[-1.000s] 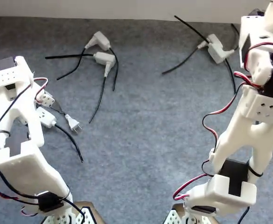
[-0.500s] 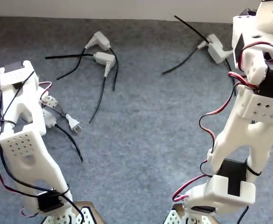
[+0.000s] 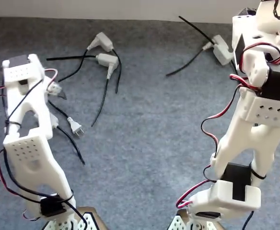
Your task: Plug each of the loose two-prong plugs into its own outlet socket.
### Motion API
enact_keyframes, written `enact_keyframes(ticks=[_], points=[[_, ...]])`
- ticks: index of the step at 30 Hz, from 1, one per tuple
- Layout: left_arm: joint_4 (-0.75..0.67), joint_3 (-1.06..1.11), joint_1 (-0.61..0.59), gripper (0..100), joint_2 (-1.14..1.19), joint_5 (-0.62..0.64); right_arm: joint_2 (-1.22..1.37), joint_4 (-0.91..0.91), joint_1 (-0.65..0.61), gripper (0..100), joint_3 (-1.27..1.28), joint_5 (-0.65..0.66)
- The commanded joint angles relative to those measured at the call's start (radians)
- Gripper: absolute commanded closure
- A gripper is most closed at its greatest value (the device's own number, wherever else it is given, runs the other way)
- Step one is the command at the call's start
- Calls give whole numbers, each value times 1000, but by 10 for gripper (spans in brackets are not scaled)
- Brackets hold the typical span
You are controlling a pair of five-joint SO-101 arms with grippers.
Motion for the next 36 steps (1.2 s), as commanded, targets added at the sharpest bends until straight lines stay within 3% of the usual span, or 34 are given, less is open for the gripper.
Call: enact_keyframes(ticks=[1, 14, 17, 21, 24, 30, 36], points=[[-14, -25, 59, 705, -56, 5, -53, 2, -7, 987, -15, 14], [-5, 84, -234, 705, -58, -9, -53, 2, -7, 987, -15, 14], [3, 82, -302, 705, -65, -106, -53, 2, -7, 987, -15, 14], [146, 27, -355, 705, -67, -192, -53, 2, -7, 987, -15, 14], [178, 59, -363, 705, -68, -269, -53, 2, -7, 987, -15, 14], [181, 96, -291, 705, -82, -302, -53, 2, -7, 987, -15, 14], [180, 275, -200, 705, -239, -526, -53, 2, -7, 987, -15, 14]])
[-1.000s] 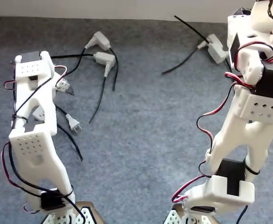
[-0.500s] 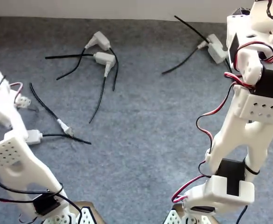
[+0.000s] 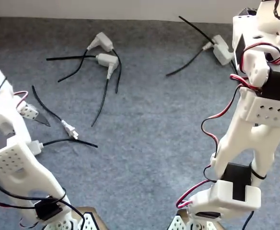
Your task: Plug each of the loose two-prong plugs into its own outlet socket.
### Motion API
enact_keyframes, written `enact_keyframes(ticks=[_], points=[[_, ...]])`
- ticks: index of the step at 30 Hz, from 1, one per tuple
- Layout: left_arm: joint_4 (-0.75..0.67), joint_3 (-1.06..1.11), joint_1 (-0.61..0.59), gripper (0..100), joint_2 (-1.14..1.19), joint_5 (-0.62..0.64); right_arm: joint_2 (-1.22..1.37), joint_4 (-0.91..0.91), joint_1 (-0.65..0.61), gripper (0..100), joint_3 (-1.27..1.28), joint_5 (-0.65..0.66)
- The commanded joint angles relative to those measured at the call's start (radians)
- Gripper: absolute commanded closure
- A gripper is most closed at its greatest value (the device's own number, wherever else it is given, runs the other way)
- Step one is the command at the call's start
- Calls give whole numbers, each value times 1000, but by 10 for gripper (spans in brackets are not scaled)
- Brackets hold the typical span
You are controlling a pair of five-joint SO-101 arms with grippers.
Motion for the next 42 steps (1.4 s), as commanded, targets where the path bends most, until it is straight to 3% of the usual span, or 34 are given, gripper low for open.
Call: enact_keyframes(ticks=[1, 7, 11, 15, 24, 33, 37, 42], points=[[20, 85, 56, 705, -160, -127, -53, 2, -8, 987, -15, 14], [18, 194, 62, 705, -340, -347, -53, 2, -8, 987, -15, 14], [17, 209, 50, 705, -295, -482, -53, 2, -8, 987, -15, 14], [11, 188, 7, 705, -166, -500, -51, 2, -8, 987, -15, 14], [12, -47, -101, 705, 173, -313, -51, 2, -8, 987, -15, 14], [-31, -524, -139, 705, 334, -75, -51, 2, -8, 987, -15, 14], [-78, -677, -137, 705, 429, -32, -51, 2, -10, 987, -15, 14], [18, -855, -136, 705, 389, -25, -51, 2, -22, 987, -15, 14]])
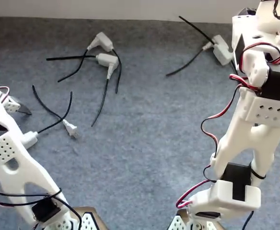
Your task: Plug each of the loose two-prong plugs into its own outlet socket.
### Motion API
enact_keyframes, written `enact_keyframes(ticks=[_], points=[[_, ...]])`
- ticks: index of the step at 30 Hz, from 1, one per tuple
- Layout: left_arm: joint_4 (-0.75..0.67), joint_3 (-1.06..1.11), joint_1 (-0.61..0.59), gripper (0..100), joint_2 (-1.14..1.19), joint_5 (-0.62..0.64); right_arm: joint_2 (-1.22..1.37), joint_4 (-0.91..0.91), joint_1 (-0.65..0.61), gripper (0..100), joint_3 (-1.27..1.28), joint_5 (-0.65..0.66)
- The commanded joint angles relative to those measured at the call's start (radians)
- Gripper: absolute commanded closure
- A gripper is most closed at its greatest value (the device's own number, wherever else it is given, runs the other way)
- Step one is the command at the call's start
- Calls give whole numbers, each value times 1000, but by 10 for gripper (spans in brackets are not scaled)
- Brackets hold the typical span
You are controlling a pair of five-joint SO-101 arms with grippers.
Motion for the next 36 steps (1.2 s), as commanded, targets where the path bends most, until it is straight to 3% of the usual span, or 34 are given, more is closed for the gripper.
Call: enact_keyframes(ticks=[1, 7, 15, 21, 31, 36], points=[[18, -127, -4, 705, -104, 12, -51, 2, -25, 987, -15, 14], [18, -79, 1, 702, -415, -40, -51, 16, -56, 987, -15, 26], [18, 315, 114, 702, -748, -744, -50, 44, -73, 987, -13, 94], [18, 621, 111, 705, -791, -1145, -50, 44, -71, 987, -13, 94], [18, 794, -1, 705, -783, -1619, -50, 44, -67, 987, -13, 94], [17, 872, -51, 705, -782, -1775, -50, 42, -67, 987, -13, 94]])
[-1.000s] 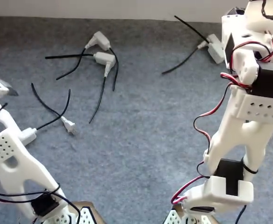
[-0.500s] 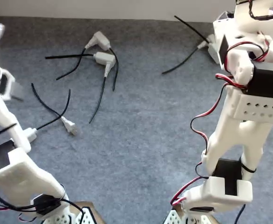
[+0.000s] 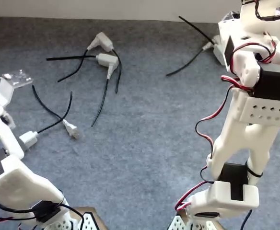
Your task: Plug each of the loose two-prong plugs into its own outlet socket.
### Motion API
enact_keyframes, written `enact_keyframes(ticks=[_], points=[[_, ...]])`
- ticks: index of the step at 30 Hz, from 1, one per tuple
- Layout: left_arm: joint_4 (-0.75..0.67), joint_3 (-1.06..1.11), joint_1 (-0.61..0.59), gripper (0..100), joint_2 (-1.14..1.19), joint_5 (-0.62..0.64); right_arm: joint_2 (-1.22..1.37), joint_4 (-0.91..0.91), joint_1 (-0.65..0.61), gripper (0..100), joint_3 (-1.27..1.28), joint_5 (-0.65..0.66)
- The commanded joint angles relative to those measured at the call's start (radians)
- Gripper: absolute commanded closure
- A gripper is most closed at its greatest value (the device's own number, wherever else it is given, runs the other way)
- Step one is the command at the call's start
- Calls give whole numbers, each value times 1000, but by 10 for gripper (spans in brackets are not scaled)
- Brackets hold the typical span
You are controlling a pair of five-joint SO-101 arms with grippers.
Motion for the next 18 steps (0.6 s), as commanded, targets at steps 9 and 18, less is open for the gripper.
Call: enact_keyframes(ticks=[9, 18], points=[[-310, 252, -24, 706, -44, -155, -50, 1, -1, 987, -13, 12], [-448, 321, -13, 706, -45, -153, -50, 1, -1, 987, -13, 12]])
